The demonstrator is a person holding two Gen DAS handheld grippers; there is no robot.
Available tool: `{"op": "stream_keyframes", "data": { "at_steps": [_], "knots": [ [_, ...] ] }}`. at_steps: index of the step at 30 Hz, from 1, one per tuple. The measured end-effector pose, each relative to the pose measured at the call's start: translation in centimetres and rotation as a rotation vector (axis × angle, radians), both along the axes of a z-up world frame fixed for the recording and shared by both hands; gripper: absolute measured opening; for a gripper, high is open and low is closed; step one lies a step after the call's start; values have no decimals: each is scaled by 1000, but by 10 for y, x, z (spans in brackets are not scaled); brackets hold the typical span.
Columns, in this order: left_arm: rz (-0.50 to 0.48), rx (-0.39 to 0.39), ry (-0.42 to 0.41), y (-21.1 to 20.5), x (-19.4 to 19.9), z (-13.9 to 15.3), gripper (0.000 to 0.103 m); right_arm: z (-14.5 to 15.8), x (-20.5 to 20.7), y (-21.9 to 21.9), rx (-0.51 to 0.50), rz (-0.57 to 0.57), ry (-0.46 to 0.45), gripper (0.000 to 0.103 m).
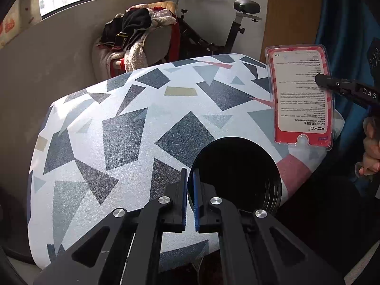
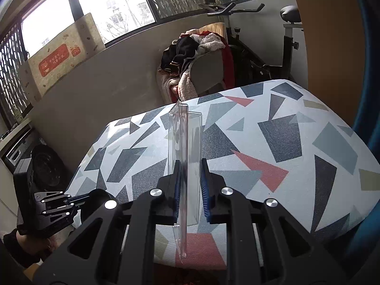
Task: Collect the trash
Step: 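Grasp the black rubber ring with the left gripper while the right holds the package, then carry the black ring and plastic package to the brown bin and open both grippers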
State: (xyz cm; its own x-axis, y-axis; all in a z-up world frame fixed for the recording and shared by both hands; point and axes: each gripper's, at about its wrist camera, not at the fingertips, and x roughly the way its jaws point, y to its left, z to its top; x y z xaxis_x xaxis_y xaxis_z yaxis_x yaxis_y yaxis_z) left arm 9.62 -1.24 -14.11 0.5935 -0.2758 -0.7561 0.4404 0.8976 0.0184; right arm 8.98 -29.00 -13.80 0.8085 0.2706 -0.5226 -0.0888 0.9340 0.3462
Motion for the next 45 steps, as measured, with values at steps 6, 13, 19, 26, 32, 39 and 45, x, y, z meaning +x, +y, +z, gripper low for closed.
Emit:
{"op": "stream_keyframes", "data": {
  "at_steps": [6, 13, 19, 26, 32, 39, 45],
  "knots": [
    [-46, 22, 22, -4, -56, -23, 5, -4, -16, 8, -2, 12, 13, 19],
    [-115, 61, 84, -19, -89, -54, 5, -10, -31, 11, -3, 23, 29, 19],
    [-142, 66, 126, -26, -96, -66, 6, -16, -40, 7, 10, 20, 44, 19],
    [-163, 31, 164, -29, -101, -73, 26, -22, -47, 6, 17, 22, 61, 19],
    [-112, -79, 100, -19, -106, -53, 61, -27, -49, 11, 24, 42, 74, 19],
    [-15, -169, -20, -2, -105, -14, 84, -32, -51, 19, 27, 77, 90, 19],
    [49, -180, -80, 15, -100, 4, 92, -33, -56, 24, 26, 100, 96, 19]
  ]
}}
